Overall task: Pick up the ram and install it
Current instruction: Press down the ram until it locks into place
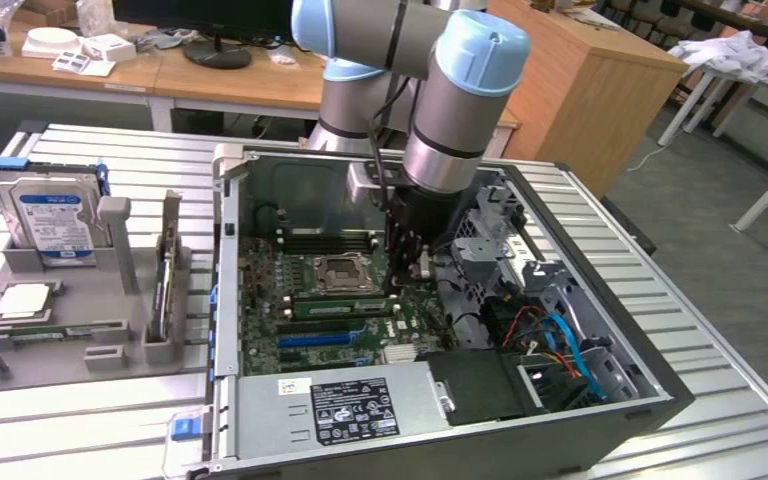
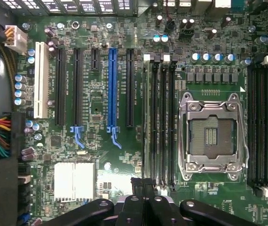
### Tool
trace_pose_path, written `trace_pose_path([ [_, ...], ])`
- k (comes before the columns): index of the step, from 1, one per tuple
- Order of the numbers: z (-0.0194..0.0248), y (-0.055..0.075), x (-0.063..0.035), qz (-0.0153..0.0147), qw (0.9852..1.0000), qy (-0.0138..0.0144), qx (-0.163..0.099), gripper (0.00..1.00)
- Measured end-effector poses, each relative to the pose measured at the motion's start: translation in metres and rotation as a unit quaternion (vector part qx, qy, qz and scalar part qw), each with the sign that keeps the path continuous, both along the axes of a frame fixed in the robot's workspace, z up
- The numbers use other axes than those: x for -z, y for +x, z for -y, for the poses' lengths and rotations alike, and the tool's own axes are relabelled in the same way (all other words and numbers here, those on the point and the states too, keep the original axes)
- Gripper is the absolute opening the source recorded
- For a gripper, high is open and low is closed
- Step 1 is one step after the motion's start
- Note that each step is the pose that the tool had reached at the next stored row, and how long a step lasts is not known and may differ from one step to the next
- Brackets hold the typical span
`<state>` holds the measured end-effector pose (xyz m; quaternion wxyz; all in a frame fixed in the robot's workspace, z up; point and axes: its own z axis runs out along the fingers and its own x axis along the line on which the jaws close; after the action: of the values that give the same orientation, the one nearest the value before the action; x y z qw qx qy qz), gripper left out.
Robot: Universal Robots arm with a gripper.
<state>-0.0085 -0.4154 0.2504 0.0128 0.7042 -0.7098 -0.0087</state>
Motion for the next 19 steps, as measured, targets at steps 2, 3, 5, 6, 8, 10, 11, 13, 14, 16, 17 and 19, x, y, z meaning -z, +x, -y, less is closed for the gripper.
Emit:
trace_pose_path([
  [2,-0.0026,0.0001,0.0001,0.0,1.0,-0.0001,0.0,0.11],
  [3,-0.0039,0.0001,0.0001,0.0,1.0,0.0,0.0,0.11],
  [5,-0.0043,0.0001,0.0002,0.0,1.0,-0.0001,0.0,0.11],
  [6,-0.0043,0.0001,0.0001,0.0,1.0,-0.0001,0.0,0.11],
  [8,-0.0043,0.0001,0.0001,0.0,1.0,-0.0001,0.0,0.11],
  [10,-0.0043,0.0015,0.0001,0.0,1.0,-0.0001,0.0,0.11],
  [11,-0.0043,0.0025,0.0002,0.0,1.0,-0.0002,0.0,0.11],
  [13,-0.0043,0.0037,0.0002,0.0,1.0,-0.0001,0.0,0.11],
  [14,-0.0043,0.0043,0.0003,0.0,1.0,-0.0001,0.0,0.11],
  [16,-0.0043,0.0056,0.0003,0.0,1.0,-0.0001,0.0,0.11],
  [17,-0.0043,0.0064,0.0004,0.0,1.0,-0.0001,0.0,0.11],
  [19,-0.0043,0.0079,0.0004,0.0,1.0,-0.0001,0.0,0.11],
])
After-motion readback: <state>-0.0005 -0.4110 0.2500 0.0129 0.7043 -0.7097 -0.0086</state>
